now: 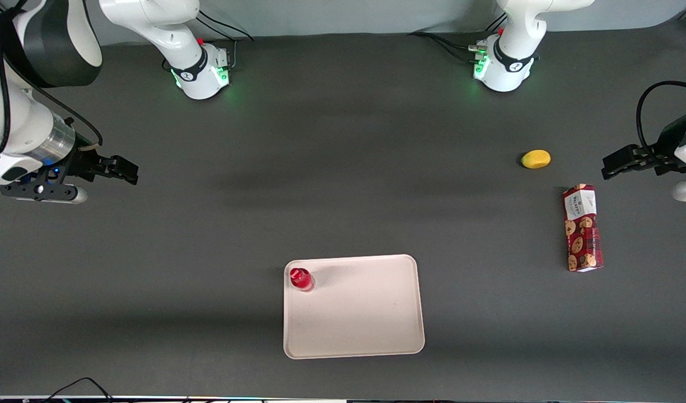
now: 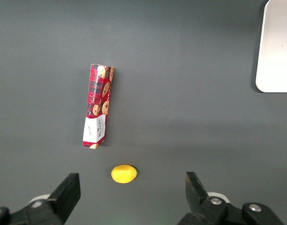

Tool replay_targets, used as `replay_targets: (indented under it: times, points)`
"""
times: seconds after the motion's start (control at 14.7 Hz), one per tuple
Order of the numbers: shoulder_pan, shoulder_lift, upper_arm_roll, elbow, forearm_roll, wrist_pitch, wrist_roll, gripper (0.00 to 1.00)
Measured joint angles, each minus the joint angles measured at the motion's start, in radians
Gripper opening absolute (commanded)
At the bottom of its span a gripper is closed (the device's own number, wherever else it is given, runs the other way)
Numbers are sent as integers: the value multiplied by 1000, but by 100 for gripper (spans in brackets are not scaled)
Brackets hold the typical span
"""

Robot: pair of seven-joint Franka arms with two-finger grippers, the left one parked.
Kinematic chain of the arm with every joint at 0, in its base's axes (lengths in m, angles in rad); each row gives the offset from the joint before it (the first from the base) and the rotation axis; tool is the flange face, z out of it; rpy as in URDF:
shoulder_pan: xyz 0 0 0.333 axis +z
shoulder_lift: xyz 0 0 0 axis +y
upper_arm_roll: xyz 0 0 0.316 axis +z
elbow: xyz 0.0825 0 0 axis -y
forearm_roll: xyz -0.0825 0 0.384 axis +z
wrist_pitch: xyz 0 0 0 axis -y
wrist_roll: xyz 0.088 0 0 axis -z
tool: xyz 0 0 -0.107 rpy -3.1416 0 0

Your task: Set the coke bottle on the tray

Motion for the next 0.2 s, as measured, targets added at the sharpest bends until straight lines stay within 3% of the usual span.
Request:
replay_targets:
  times: [0.2]
  points:
    - [0,-4,-5,32,47,-16,0,100]
